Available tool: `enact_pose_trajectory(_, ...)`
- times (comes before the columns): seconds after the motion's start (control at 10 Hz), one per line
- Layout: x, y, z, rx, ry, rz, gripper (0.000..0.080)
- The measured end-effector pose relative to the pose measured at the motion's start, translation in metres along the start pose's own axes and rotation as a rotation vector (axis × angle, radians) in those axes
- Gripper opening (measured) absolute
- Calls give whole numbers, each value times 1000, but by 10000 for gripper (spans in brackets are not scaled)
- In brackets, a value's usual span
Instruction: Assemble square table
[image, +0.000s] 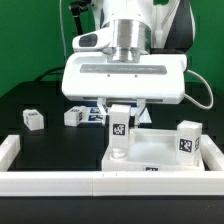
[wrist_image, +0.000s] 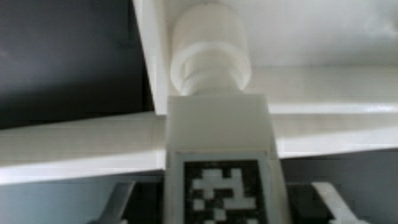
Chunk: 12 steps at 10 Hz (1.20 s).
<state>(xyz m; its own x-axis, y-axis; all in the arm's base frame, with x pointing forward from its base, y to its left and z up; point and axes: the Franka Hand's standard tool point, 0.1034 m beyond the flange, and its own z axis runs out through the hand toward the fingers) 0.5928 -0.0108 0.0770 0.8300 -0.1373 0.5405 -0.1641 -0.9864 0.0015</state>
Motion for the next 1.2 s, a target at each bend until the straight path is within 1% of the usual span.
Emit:
enact_pose_trajectory(0.2, -6, 1, 7, -4, -12, -6, 287)
enact_pose_trajectory(0.5, -8, 0, 10, -5, 8, -11, 287)
enact_pose_trajectory(0.7, -11, -1, 11, -3, -21, -13, 287)
enact_pose_trajectory(0.8, -11, -1, 11, -4, -22, -14, 467)
enact_pose_trajectory(0.9, -12, -1, 11, -4, -24, -14, 467)
enact_pose_trajectory(1.0, -12, -1, 11, -4, -24, -15, 604)
enact_pose_trajectory(1.1, -12, 0, 12, -4, -25, -16, 604)
enact_pose_trajectory(1.2, -12, 0, 12, -4, -25, -17, 642)
